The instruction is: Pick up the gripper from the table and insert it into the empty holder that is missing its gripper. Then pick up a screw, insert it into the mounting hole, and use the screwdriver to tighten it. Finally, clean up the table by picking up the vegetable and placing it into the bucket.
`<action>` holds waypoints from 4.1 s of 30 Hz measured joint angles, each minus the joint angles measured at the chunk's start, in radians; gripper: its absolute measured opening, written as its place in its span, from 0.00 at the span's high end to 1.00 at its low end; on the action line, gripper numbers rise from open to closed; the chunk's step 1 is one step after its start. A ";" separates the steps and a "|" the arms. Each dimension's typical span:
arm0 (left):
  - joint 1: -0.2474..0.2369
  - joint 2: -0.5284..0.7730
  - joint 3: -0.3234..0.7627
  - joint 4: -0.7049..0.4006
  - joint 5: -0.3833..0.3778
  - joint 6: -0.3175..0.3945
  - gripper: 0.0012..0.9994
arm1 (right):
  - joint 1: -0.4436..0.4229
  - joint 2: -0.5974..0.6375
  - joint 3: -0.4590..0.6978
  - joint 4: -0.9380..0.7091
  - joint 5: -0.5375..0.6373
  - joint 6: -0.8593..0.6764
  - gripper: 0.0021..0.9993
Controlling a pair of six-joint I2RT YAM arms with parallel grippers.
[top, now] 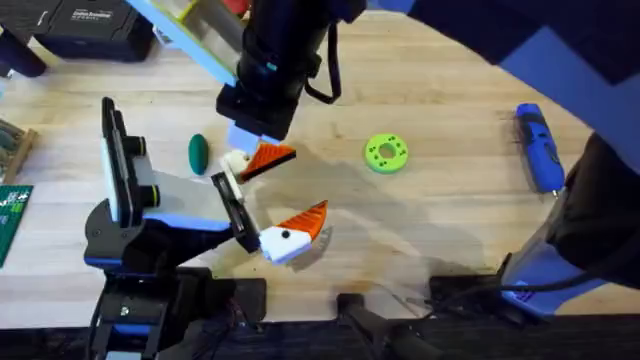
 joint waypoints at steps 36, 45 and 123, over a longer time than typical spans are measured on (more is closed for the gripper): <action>0.000 0.000 0.000 -0.002 0.000 0.000 0.01 | 0.004 0.029 0.005 0.000 -0.015 -0.007 0.99; 0.000 0.000 0.000 -0.001 0.000 0.000 0.01 | 0.005 0.029 0.005 -0.012 -0.015 -0.007 0.99; 0.000 0.000 0.000 -0.002 0.014 0.000 0.01 | -0.640 -0.984 -1.043 0.305 -0.434 0.073 0.01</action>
